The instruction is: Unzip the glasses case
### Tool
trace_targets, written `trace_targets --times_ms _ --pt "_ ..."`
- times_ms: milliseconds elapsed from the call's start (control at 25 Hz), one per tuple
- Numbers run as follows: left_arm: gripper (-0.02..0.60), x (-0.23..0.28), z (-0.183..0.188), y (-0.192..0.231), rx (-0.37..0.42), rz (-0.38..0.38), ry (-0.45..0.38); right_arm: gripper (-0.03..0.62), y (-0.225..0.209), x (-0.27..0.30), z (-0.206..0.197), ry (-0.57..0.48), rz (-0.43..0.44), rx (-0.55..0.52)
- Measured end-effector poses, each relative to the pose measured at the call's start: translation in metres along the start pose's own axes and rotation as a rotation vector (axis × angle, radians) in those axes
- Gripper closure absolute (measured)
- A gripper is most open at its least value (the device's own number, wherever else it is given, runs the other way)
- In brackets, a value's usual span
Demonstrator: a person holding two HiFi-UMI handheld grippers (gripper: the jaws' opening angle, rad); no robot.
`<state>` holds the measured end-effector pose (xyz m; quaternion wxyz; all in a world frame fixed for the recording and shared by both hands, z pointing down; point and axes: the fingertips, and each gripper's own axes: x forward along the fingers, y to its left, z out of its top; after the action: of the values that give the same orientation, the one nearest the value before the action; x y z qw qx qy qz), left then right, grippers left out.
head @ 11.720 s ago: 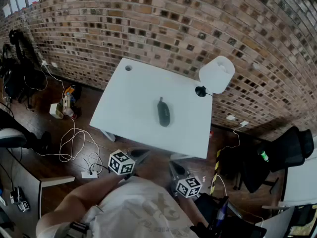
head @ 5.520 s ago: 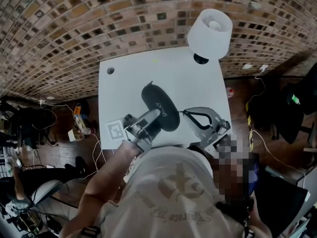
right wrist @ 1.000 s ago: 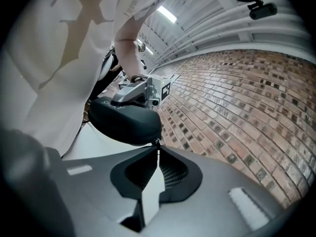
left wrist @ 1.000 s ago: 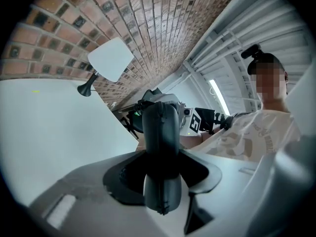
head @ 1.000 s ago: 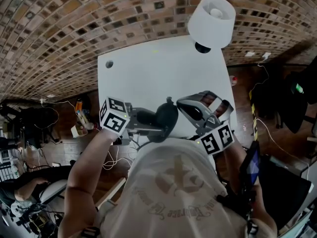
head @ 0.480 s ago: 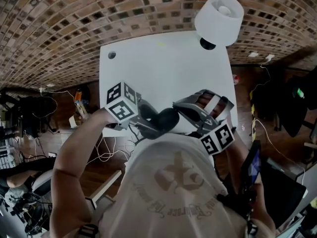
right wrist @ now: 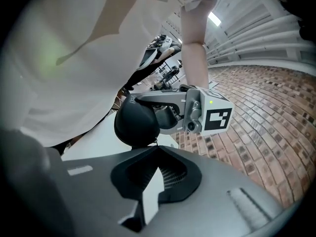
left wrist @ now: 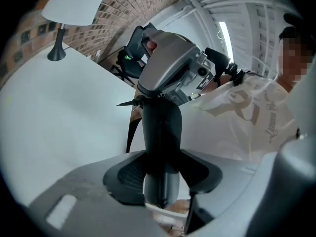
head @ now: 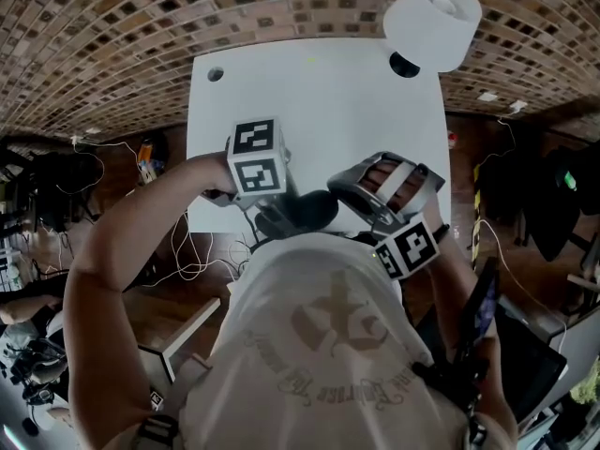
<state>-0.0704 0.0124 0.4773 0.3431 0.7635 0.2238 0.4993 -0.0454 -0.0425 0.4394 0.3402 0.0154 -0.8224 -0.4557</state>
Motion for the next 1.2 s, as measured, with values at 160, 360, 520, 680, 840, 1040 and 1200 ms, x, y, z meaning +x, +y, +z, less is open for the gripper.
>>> trace_targets --times_ms 160,360,520,680,840,1040,1200 --pt "0.37 0.004 -0.004 0.009 0.002 0.027 0.106 0.588 0.008 0.007 -0.001 -0.01 0.058 0.002" --pt "0.37 0.002 -0.013 0.018 0.006 0.054 0.187 0.588 0.008 0.022 -0.002 -0.011 0.089 -0.006" --pt "0.367 -0.001 -0.015 0.033 -0.009 0.099 0.135 0.586 0.009 0.034 -0.013 0.019 0.086 0.007" --pt "0.364 0.004 -0.01 0.058 -0.049 0.132 -0.009 0.582 0.01 0.033 -0.045 0.093 0.063 0.141" --pt "0.36 0.006 -0.003 0.071 -0.095 0.156 -0.237 0.582 -0.001 0.024 -0.071 0.143 -0.002 0.322" --pt "0.359 0.006 0.031 0.075 -0.096 0.177 -0.53 0.571 -0.001 0.006 -0.093 0.061 -0.041 0.731" --pt "0.357 -0.013 0.044 0.079 -0.086 0.204 -0.747 0.568 -0.006 -0.005 -0.114 -0.042 -0.079 1.082"
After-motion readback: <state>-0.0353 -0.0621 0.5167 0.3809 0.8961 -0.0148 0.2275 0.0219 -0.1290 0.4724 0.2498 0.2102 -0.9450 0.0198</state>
